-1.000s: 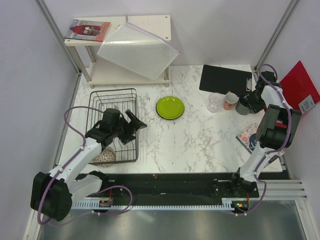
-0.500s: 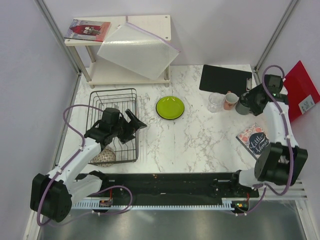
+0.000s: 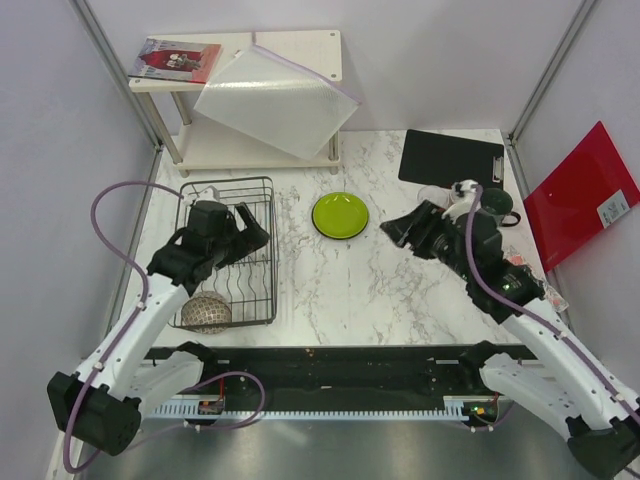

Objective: Unload the mixed dishes from the dish rack
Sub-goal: Pick up the bowl from the dish rack.

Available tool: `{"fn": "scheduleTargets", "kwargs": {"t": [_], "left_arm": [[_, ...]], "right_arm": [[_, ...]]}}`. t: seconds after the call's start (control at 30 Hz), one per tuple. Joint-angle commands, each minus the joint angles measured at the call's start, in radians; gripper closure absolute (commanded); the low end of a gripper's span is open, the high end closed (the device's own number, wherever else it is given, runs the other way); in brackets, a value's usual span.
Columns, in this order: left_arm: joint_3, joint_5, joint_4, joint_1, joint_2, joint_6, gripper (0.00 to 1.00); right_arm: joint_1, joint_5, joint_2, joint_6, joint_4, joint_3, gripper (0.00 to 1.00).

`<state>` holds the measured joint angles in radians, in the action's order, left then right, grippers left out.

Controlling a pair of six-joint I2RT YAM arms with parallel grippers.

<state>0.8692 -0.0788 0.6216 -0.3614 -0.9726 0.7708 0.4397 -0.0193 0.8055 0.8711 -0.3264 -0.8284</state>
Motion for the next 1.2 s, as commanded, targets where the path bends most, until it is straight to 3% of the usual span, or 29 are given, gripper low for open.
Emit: {"fn": "scheduleTargets", "kwargs": {"t": [0.0,0.17,0.3,0.47,0.67,0.87,1.17], "left_arm": [[0.086,-0.172,0.145,0.002,0.026,-0.110,0.01],[0.045,-0.246,0.242,0.002,0.188,0.017,0.01],[-0.128,-0.282,0.187,0.002,0.436,0.137,0.03],[-0.226,-0.325,0.159,0.001,0.594,0.271,0.08],[-0.231,-0.375,0.211,0.002,0.569,0.380,0.11],[-0.202,-0.400,0.331,0.002,0.431,0.502,0.13],[-0.004,-0.499,0.536,0.002,0.402,0.548,0.16]], "right_arm": [[0.247,0.100,0.006,-0.176,0.108,0.009,0.25],[0.479,0.174,0.098,-0.230,0.193,0.087,0.25],[0.527,0.133,0.179,-0.263,0.311,0.163,0.25],[0.531,0.113,0.236,-0.319,0.319,0.144,0.25],[0.531,0.131,0.247,-0.337,0.351,0.153,0.25],[0.533,0.139,0.247,-0.330,0.363,0.178,0.25],[0.531,0.131,0.288,-0.325,0.388,0.186,0.24]]}}
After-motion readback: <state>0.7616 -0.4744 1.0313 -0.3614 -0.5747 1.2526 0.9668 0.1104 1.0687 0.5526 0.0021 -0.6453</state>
